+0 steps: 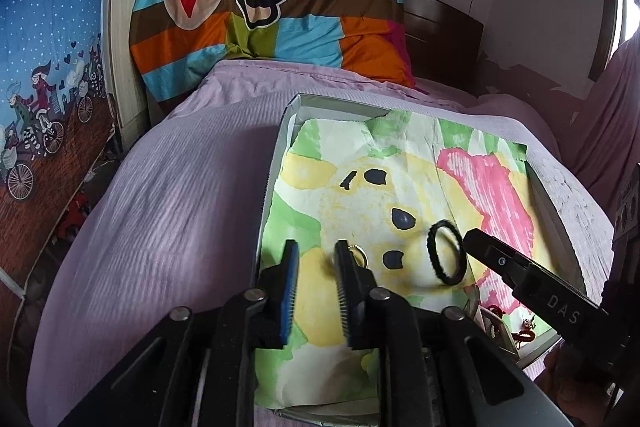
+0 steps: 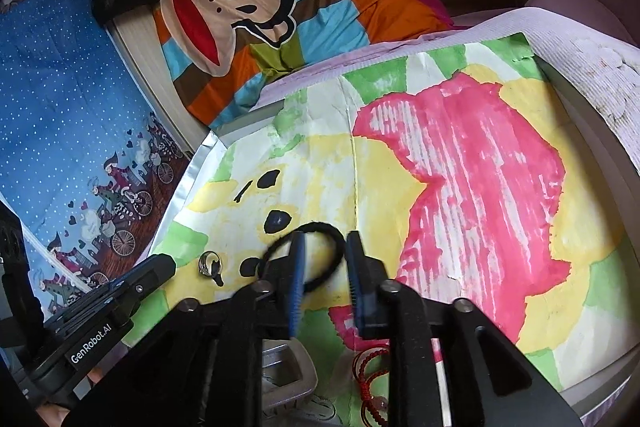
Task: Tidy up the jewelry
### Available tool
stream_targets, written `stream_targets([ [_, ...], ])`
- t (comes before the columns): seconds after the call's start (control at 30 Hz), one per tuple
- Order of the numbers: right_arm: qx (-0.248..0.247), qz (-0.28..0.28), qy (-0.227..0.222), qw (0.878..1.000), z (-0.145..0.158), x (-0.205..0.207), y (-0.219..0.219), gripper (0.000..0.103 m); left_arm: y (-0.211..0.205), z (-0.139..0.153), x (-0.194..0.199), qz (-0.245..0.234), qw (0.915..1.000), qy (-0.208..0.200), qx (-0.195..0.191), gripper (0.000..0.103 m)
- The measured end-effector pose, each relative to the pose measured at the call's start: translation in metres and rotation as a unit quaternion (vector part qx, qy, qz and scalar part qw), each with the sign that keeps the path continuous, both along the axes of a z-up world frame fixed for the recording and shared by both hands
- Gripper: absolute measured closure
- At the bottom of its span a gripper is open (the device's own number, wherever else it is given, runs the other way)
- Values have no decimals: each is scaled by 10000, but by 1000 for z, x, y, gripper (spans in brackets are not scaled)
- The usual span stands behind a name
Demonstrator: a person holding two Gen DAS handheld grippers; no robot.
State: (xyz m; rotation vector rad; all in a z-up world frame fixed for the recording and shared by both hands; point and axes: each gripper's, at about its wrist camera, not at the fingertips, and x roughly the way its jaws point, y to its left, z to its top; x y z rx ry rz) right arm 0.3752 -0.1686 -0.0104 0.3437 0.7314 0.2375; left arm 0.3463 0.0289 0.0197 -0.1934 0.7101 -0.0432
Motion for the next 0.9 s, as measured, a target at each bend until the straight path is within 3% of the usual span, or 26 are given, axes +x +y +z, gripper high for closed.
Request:
stream_targets([
  [0.03,31,-38,-62,10000,1,-3,0,55,2,1,-2,30,10000,-71,-13,67],
  [0.17,-38,23,-180,9998,4,-9,4,54,5,6,-8,39,9996,-268,-50,59],
  [0.23,-27,28,-160,9999,3,-10,5,54,5,8,-11,113,9991,-405,-11,49],
  [0.5,135,-104,-225,9996,-3,-8,-1,54,16,11,-17,426,9972,-617,57,48],
  [0.9,430,235,-188,9986,-13,-1,7,53,27,10,-22,545,9963,-663,-41,48],
])
